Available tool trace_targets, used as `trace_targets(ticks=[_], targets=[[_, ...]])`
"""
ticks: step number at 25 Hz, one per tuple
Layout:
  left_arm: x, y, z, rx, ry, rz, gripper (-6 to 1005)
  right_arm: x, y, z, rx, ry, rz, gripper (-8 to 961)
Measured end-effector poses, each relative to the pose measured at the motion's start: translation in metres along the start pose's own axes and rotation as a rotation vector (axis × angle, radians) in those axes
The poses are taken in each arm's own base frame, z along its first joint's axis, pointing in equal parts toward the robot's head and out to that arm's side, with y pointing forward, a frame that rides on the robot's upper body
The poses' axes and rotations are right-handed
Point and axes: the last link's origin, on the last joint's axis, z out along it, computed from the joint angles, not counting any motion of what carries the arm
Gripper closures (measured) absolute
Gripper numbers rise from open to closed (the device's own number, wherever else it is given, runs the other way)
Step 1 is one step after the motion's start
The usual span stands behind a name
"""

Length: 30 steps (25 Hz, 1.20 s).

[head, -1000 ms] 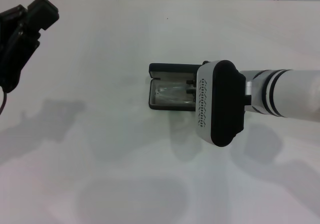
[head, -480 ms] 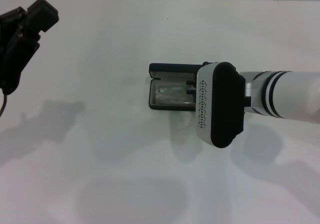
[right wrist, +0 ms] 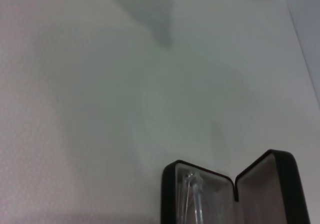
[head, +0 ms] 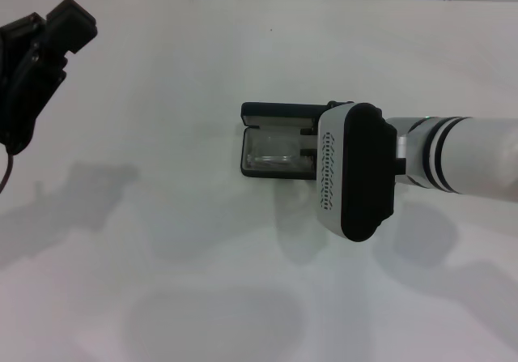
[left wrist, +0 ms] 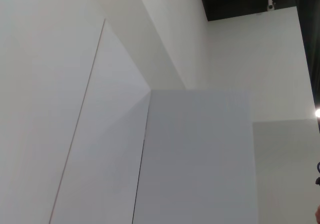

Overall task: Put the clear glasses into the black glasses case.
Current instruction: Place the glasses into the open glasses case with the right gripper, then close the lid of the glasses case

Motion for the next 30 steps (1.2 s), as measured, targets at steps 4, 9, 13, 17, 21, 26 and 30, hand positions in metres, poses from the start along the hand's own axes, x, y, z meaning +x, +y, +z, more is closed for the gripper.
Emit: trace_targets(ticks=[4,9,13,17,21,26,30], targets=[[0.000,0.000,-0.001,0.002,0.000,-0.001,945,-0.002,0.002,-0.001,-0.002,-0.006,-0.006,741],[0.000,0.001,-0.002,0.006,-0.001,-0.001,944,-0.008,0.006,-0.005,-0.001,-0.027,0.002,740],[0.000,0.001,-0.002,0.008,-0.001,0.001,944,-0.015,0.010,-0.017,0.003,-0.080,0.074,740],[0.002,0.000,-0.003,0.006,-0.006,0.010,944,-0.020,0.010,-0.036,0.006,-0.161,0.212,736],[0.005,-0.001,-0.006,0.009,-0.011,0.018,943,-0.022,0.010,-0.063,-0.055,-0.247,0.359,732],[0.007,-0.006,-0.004,0.007,-0.034,0.026,943,-0.005,0.002,-0.104,-0.130,-0.397,0.565,726],[0.001,-0.022,0.018,-0.036,-0.110,0.015,943,0.032,0.005,-0.152,-0.213,-0.584,0.676,721]])
